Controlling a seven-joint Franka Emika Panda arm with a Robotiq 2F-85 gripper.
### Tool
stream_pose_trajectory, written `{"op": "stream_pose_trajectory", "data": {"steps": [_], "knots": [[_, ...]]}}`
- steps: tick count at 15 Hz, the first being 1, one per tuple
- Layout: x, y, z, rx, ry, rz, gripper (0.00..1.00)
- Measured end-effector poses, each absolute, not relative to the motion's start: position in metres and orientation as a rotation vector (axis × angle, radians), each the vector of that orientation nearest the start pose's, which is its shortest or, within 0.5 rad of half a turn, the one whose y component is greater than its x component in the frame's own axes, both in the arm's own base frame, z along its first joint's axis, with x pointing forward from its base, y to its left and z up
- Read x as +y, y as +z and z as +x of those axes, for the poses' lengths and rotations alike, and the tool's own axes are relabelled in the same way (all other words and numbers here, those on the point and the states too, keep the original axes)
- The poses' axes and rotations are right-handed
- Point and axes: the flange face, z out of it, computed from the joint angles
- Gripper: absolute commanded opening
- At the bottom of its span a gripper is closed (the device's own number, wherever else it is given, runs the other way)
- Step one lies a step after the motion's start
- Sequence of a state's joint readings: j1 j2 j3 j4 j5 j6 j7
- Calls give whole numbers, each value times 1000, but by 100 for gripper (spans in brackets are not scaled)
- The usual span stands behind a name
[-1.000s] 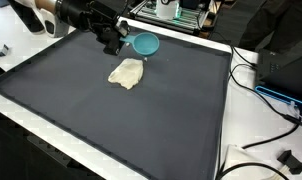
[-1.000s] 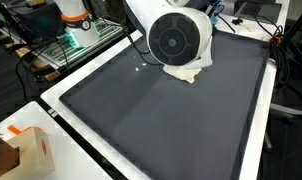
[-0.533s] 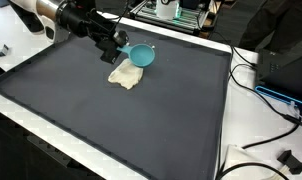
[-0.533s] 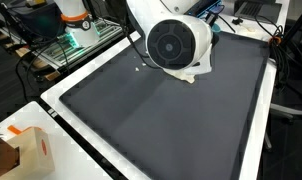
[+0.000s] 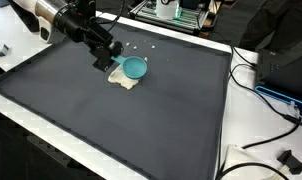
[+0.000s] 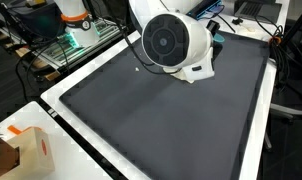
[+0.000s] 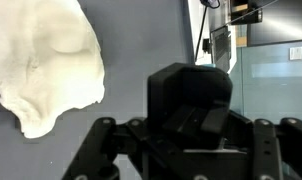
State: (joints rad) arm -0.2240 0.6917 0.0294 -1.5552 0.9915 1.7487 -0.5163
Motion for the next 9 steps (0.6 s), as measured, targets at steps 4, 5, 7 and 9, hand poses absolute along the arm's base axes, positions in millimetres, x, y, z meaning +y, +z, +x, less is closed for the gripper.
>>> {"op": "stream_pose_trajectory", "data": {"steps": [4,5,7,9], "knots": [[-64,242,671,179,73,-2145,19],[-66,241,670,189,66,-2152,19],[-68,239,669,206,51,-2165,19],[-71,237,667,222,43,-2175,19]]}}
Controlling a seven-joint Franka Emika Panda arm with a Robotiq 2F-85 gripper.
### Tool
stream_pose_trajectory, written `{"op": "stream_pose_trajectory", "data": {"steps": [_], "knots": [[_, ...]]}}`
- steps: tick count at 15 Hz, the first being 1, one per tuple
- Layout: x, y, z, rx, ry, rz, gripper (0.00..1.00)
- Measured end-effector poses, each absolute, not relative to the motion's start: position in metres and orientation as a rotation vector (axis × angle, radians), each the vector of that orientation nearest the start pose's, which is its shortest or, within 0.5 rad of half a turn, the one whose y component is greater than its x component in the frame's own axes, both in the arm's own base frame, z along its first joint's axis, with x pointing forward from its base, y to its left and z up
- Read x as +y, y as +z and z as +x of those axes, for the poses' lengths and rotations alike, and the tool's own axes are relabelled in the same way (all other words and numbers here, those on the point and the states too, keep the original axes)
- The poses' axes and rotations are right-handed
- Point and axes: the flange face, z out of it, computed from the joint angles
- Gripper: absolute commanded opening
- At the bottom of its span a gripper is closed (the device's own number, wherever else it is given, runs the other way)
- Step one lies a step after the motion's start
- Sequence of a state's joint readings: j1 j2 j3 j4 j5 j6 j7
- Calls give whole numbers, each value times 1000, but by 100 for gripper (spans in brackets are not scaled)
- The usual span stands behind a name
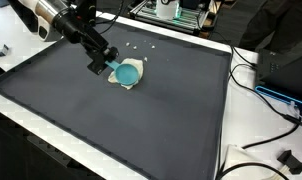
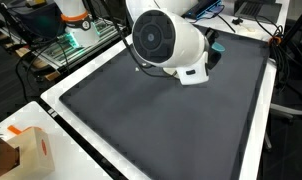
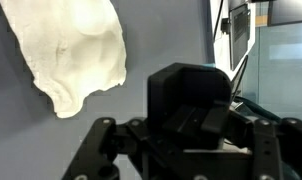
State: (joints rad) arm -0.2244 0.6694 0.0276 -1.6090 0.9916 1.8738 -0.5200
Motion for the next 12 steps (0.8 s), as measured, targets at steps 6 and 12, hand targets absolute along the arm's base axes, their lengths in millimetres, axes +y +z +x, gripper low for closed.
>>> {"op": "stream_pose_trajectory", "data": {"steps": [6,12], "knots": [[-79,231,657,262,38,-2193,19],[-85,232,646,295,54,-2197,19]]}}
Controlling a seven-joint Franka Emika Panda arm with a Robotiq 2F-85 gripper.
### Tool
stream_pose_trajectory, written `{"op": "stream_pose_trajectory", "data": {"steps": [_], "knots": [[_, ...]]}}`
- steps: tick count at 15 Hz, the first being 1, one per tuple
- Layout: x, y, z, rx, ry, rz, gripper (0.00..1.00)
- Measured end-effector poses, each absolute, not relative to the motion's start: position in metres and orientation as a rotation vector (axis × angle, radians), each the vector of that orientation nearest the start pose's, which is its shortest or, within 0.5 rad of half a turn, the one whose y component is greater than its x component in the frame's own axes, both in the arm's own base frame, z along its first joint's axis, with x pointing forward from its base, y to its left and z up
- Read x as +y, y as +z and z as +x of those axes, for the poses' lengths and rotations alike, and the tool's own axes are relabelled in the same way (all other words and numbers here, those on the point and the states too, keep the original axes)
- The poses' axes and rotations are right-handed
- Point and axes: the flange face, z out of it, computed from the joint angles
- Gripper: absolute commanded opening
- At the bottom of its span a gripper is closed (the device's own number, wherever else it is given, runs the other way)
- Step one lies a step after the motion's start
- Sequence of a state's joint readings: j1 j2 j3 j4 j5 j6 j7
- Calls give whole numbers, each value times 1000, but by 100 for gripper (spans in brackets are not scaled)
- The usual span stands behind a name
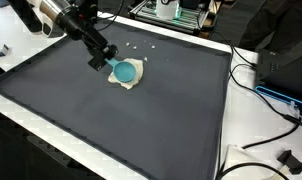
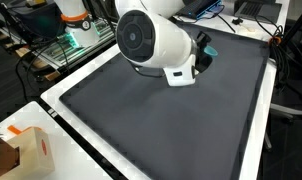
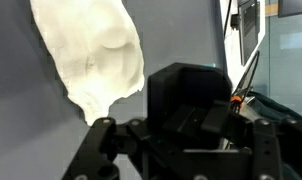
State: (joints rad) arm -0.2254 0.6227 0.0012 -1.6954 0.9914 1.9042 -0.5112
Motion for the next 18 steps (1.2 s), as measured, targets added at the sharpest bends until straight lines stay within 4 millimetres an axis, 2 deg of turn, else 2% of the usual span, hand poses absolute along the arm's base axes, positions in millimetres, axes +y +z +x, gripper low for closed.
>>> {"op": "stream_pose_trajectory", "data": {"steps": [10,18], "knots": [[-89,244,628,385,108,-2234,19],[-87,271,620,499,148,-2361,19]]}}
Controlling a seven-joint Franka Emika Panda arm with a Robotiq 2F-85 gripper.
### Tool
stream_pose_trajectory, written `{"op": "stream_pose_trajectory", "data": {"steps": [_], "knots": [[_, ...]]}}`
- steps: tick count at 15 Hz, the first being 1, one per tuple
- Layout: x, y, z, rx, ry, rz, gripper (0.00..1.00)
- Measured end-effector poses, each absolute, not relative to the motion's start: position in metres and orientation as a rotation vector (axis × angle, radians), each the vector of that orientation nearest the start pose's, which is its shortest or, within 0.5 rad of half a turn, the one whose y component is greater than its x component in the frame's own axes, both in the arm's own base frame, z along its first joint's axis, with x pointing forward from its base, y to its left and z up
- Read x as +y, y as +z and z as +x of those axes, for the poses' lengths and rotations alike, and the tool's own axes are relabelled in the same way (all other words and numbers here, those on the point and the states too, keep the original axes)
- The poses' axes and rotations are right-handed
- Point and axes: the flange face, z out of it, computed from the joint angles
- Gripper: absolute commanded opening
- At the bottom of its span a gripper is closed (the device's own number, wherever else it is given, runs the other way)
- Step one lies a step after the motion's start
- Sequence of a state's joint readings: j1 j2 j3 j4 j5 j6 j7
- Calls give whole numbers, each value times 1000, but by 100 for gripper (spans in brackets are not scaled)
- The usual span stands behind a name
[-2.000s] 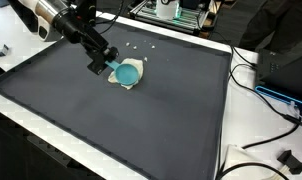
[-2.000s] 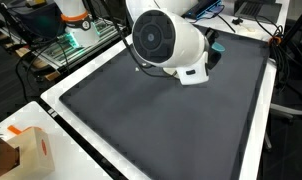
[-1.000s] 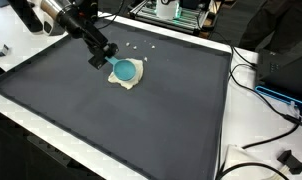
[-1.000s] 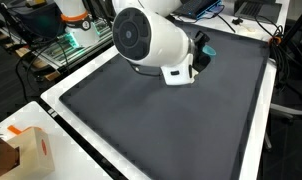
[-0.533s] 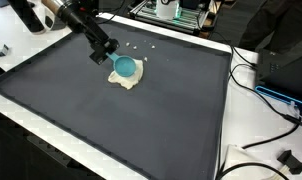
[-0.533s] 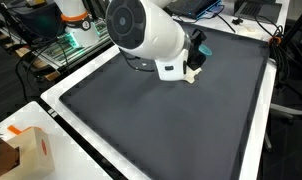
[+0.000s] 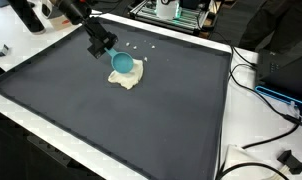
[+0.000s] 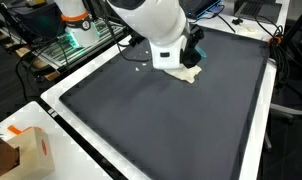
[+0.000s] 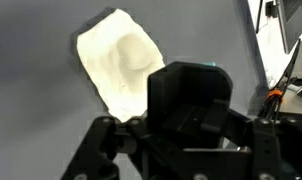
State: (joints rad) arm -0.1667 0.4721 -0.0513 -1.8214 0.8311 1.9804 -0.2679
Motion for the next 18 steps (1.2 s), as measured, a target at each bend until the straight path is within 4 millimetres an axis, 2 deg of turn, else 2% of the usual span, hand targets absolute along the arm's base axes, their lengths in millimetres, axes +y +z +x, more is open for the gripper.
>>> {"op": "stream_pose_trajectory", "data": {"steps": [7,18], "knots": [[-73,314,617,538,153,-2512,19],[-26,390,611,578,83,-2873,19]]}}
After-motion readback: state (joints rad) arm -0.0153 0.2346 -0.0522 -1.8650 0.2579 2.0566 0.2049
